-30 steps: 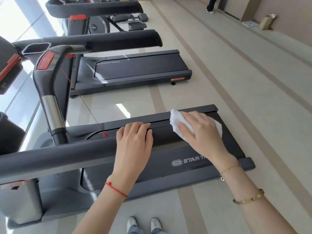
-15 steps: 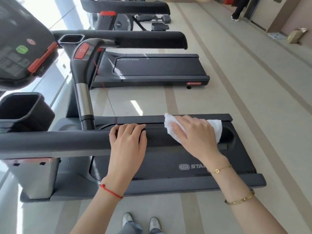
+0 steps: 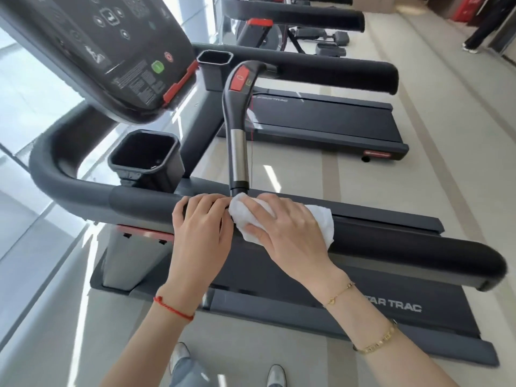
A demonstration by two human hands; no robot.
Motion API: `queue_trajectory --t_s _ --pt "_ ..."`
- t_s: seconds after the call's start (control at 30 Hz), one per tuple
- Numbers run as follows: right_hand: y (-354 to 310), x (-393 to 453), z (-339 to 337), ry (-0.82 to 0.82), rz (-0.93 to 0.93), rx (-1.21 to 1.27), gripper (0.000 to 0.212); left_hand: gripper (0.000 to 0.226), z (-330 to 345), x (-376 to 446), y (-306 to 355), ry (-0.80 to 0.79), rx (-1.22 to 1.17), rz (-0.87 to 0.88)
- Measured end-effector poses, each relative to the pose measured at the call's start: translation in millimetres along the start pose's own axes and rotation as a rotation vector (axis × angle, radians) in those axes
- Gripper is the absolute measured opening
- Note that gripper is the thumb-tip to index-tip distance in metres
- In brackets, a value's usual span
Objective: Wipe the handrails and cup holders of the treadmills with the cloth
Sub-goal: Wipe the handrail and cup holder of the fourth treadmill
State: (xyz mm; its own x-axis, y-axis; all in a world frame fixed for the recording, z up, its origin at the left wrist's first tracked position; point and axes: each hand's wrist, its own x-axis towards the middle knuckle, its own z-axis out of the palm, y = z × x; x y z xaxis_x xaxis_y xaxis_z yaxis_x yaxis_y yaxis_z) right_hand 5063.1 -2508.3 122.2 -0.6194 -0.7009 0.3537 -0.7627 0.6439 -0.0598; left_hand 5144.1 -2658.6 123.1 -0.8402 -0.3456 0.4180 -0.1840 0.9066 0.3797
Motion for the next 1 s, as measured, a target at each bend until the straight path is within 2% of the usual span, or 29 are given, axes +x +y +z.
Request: queue_trajectory --t_s 0.27,0.47,0.63,0.73,0.9,1.0 --pt "-88 62 31 -0.006 -0.013 0.004 0.041 0.025 -46 17 -117 0.057 -0.004 -0.059" --pt "-169 119 51 0.013 -0.011 0.003 0.041 0.024 -78 31 -197 0.005 -0.035 -0.03" --pt "-184 111 60 0.074 0.058 -0.061 0.04 0.029 -87 42 -230 -0.057 -0.045 0.071" --pt "-178 94 61 0.026 0.053 -0.106 0.045 0.023 -88 47 -242 -0.051 -0.06 0.08" --pt "-194 117 59 0.045 0.227 -0.085 0.04 0.022 -84 55 -253 -0.046 -0.069 0.089" --pt "-208 119 66 0.078 0.182 -0.093 0.04 0.027 -79 57 -254 -0.049 -0.084 0.079"
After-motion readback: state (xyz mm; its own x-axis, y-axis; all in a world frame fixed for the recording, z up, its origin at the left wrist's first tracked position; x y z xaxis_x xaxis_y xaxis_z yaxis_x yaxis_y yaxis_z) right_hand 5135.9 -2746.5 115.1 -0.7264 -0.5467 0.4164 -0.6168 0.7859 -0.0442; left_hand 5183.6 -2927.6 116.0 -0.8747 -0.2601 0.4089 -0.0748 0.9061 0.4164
